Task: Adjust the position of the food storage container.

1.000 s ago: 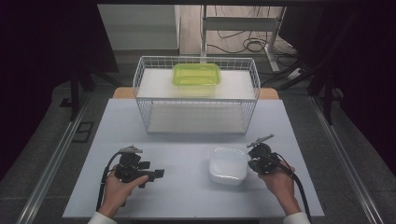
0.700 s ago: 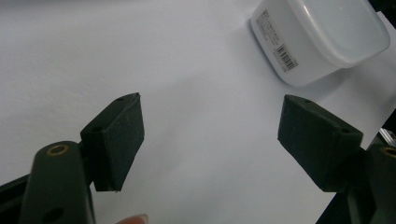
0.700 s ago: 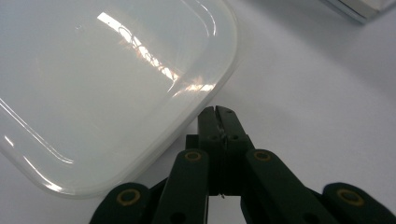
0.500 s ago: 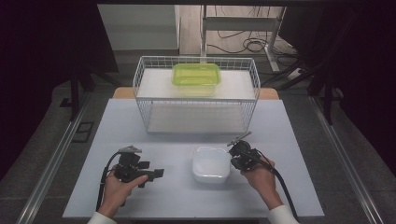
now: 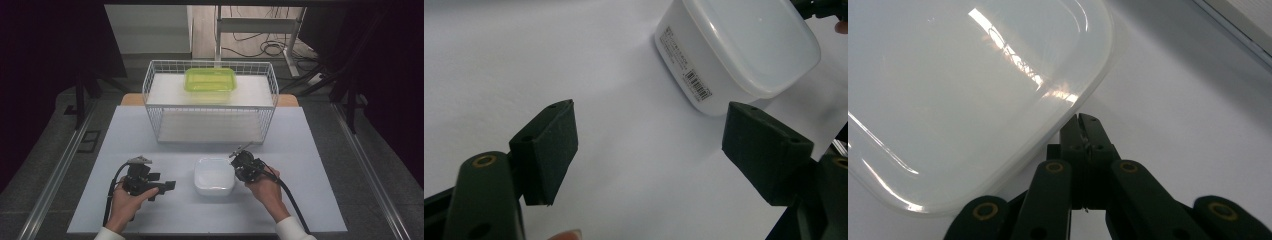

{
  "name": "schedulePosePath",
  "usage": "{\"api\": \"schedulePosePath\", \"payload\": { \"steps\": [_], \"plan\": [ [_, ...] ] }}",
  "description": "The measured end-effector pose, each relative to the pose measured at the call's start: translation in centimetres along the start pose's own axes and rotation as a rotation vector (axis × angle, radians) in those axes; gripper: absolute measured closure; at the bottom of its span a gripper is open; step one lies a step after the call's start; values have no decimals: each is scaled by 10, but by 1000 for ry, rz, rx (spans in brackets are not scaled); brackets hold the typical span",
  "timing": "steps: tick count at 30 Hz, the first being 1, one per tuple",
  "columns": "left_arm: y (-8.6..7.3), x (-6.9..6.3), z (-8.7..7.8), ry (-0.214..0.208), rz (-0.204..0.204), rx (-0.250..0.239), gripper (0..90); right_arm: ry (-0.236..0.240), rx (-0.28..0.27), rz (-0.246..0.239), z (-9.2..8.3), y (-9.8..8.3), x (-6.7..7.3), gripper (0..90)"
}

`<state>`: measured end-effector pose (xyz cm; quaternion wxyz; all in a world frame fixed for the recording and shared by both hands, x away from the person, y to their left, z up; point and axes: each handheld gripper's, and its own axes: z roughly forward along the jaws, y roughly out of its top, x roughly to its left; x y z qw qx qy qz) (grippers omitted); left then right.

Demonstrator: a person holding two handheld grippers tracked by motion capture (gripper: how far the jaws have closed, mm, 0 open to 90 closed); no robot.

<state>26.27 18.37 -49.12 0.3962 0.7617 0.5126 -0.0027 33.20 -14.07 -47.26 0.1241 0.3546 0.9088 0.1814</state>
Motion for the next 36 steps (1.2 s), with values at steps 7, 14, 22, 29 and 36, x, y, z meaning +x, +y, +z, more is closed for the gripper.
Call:
{"api": "schedulePosePath", "payload": {
  "steps": [7,14,22,29,36],
  "plan": [
    [0,0,0,19,2,-6,209,-3,-22,-9,-1,0,1,891],
    [1,-1,-6,39,-3,-42,208,10,-138,54,-29,-12,-9,868],
    [4,-4,-6,30,-2,-69,213,50,-245,115,-40,-26,-11,326],
    [4,-4,-7,26,-11,-81,215,147,-280,234,-40,-39,-22,235],
    [11,-16,-9,-55,-28,-114,218,211,-298,288,-37,-45,-29,246]
  ]
}}
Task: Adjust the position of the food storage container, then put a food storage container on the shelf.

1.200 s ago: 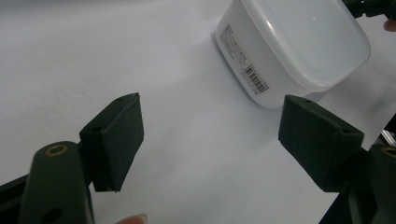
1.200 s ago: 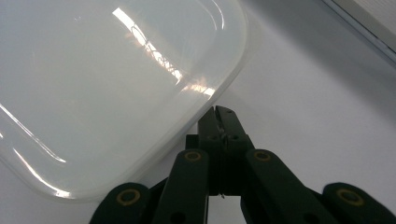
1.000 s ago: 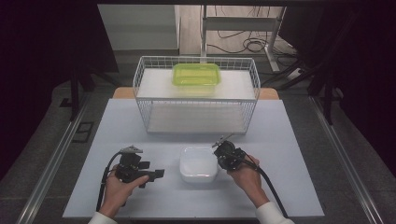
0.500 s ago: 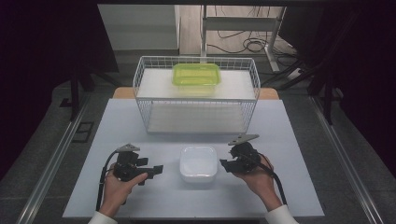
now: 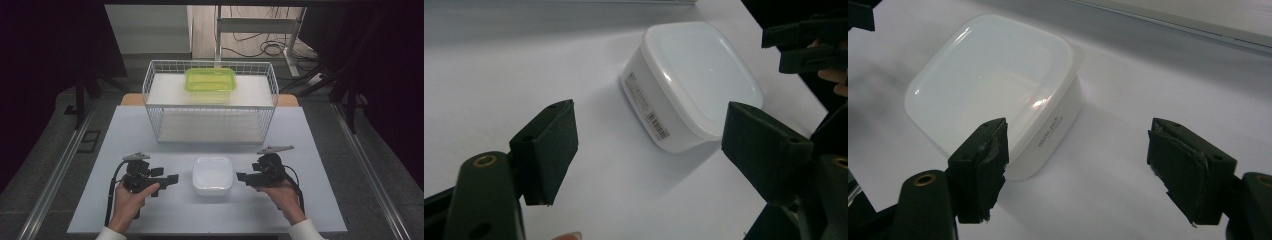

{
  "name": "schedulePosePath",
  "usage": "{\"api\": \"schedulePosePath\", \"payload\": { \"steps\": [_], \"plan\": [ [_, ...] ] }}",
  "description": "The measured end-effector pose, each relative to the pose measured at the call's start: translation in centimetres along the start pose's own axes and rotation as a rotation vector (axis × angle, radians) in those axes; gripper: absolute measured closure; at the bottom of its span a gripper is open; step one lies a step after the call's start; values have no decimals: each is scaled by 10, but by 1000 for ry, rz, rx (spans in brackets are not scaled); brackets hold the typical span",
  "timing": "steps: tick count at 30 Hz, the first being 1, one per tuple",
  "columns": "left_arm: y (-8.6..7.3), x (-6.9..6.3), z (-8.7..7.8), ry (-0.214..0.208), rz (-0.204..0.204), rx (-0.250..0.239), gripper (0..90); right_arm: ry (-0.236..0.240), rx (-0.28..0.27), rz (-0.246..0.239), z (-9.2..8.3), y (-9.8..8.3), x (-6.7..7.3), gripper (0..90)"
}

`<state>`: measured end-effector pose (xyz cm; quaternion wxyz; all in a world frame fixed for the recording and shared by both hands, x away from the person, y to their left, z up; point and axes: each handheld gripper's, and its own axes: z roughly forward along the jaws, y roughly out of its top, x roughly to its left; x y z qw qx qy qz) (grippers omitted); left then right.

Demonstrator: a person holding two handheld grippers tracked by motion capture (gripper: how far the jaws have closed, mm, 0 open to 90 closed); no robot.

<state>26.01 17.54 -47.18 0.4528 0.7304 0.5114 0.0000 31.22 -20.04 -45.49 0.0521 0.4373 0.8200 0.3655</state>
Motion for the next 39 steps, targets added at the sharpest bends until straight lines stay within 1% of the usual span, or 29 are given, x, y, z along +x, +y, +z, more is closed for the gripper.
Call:
{"api": "schedulePosePath", "payload": {
  "steps": [1,3,5,6,7,8,12,13,15,16,18,21,23,26,28,29,30,31,32,34,35,37,38,39],
  "plan": [
    [0,-1,1,-9,0,2,218,-2,-3,-2,0,0,0,245],
    [0,-2,2,-11,4,7,217,-3,-3,-2,0,0,1,243],
    [0,-5,4,1,11,14,217,-1,-4,-3,0,-1,2,236],
    [0,-5,4,-21,0,13,217,2,-6,-2,0,-1,2,235],
    [0,-5,4,-21,0,13,218,5,-11,-2,0,-1,3,230],
    [1,-7,6,-16,6,13,218,12,-16,-3,0,-1,3,222],
    [2,-10,10,-26,4,18,218,29,-22,13,0,-2,3,215],
    [2,-10,11,-26,5,21,219,48,-19,25,1,-3,2,216],
    [3,-10,12,-32,-3,19,220,66,-19,34,3,-3,2,218],
    [3,-10,12,-32,-3,19,222,66,-19,34,3,-3,2,218],
    [4,-10,13,-44,-20,17,226,81,-21,32,4,-3,2,239],
    [5,-9,15,-36,-31,29,240,90,-35,18,4,-3,4,250],
    [4,-7,17,-38,-49,33,245,105,-63,16,4,-3,5,263],
    [5,-7,18,-37,-49,38,248,116,-72,22,4,-3,5,275],
    [5,-6,19,-44,-56,40,254,117,-70,29,5,-2,5,282],
    [7,-6,22,-50,-66,39,258,123,-70,43,7,-1,4,301],
    [7,-6,22,-50,-66,39,260,123,-70,43,7,-1,4,301],
    [10,-4,26,-56,-72,46,265,130,-67,68,9,1,2,317],
    [11,-3,28,-63,-81,46,269,134,-70,76,10,1,1,330],
    [15,0,33,-83,-116,43,282,159,-71,117,12,4,-1,357],
    [15,0,33,-83,-116,43,293,159,-71,117,12,4,-1,357],
    [20,4,40,-100,-138,47,307,175,-60,154,16,8,-4,385],
    [20,4,40,-100,-138,47,313,175,-60,154,16,8,-4,385],
    [22,6,44,-117,-161,42,321,181,-62,183,20,10,-6,395]
  ]
}}
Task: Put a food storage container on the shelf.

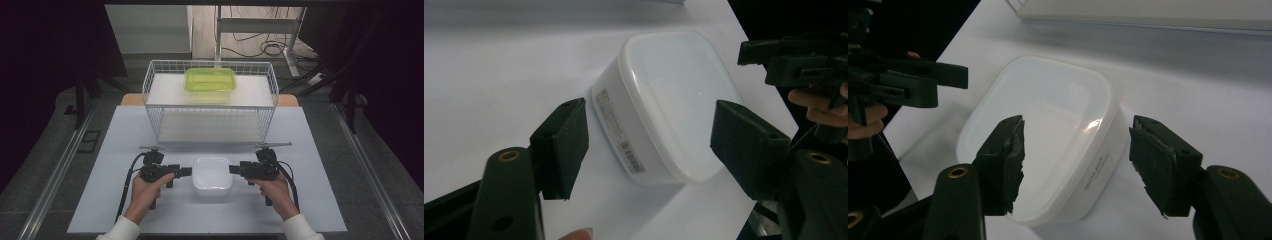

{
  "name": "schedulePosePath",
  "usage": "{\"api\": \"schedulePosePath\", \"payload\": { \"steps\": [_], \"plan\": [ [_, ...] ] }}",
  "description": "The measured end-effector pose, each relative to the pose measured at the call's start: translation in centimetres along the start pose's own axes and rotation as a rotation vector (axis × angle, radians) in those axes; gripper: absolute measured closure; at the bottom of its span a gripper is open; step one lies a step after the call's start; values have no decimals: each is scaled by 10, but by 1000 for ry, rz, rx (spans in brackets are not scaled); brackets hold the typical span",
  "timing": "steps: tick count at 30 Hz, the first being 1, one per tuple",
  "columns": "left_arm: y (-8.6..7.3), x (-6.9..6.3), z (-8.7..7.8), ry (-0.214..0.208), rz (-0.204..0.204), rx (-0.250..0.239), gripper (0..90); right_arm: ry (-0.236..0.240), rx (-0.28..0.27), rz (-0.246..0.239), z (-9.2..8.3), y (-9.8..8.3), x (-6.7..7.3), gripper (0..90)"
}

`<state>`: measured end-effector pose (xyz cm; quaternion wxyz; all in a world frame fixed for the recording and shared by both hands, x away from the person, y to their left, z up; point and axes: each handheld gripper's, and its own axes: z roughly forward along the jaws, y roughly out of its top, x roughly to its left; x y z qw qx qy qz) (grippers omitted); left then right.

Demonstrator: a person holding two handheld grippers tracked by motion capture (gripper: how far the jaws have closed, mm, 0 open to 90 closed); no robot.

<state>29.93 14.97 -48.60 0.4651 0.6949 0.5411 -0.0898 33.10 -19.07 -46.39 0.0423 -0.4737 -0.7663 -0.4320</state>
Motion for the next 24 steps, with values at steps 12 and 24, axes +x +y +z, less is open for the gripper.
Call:
{"api": "schedulePosePath", "payload": {
  "steps": [12,24],
  "plan": [
    [-2,1,14,-27,-10,41,375,-6,21,28,4,-2,-7,417],
    [-4,4,18,-54,-42,48,426,10,36,37,9,-7,-8,460]
  ]
}}
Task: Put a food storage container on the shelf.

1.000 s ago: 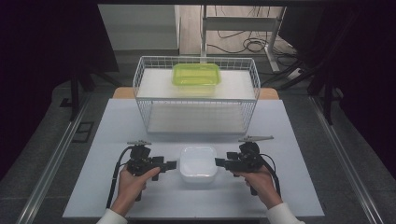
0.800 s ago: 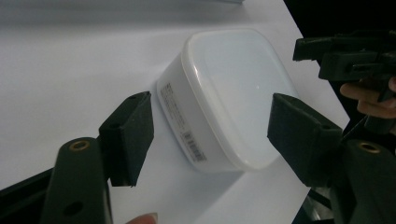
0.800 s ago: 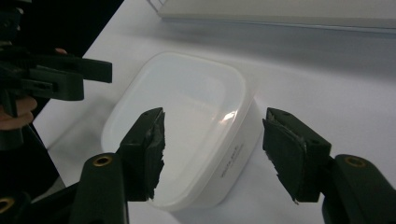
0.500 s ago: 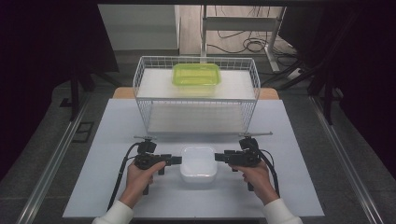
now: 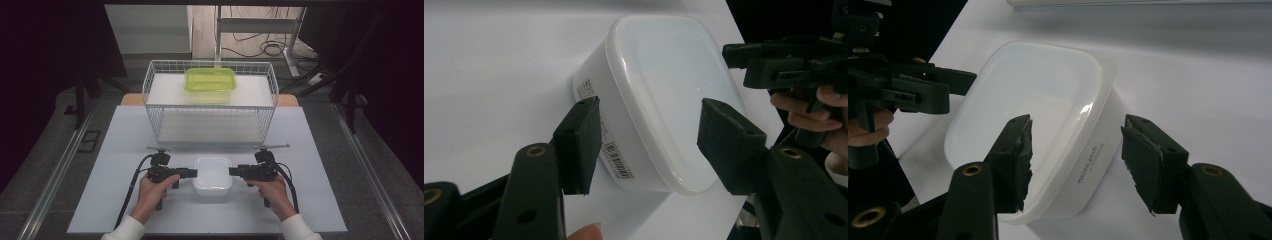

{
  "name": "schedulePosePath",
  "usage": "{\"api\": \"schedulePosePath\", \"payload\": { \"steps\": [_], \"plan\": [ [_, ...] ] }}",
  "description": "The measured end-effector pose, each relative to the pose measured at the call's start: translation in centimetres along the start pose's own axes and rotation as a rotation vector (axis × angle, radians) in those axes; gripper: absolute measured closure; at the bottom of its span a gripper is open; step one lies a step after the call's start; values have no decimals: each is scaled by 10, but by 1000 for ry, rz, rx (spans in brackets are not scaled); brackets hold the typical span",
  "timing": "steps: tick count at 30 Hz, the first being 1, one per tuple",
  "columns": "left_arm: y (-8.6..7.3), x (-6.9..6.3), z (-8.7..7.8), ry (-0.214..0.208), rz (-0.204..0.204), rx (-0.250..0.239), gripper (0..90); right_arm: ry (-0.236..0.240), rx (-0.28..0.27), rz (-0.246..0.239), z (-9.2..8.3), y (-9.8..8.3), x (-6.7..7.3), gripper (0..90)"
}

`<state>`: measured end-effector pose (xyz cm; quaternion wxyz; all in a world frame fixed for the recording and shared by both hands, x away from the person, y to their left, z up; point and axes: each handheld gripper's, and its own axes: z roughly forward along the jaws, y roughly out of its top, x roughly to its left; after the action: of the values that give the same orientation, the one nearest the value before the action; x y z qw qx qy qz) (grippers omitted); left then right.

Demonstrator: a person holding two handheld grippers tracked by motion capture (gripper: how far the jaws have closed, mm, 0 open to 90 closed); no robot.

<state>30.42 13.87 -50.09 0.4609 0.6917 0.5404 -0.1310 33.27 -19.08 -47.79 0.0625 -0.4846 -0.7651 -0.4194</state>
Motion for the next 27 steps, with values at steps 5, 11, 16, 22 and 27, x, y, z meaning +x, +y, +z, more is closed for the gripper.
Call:
{"api": "schedulePosePath", "payload": {
  "steps": [5,11,16,22,27],
  "plan": [
    [0,2,1,-16,-17,-1,445,6,3,8,1,0,1,478],
    [-1,3,5,-33,-35,6,470,15,-1,22,1,0,-1,500],
    [-1,3,6,-53,-44,10,504,26,7,39,2,-1,-2,523],
    [-1,4,7,-73,-59,16,552,42,23,58,6,-3,-2,557],
    [-3,4,9,-58,-80,17,615,55,45,75,10,-4,-1,596]
  ]
}}
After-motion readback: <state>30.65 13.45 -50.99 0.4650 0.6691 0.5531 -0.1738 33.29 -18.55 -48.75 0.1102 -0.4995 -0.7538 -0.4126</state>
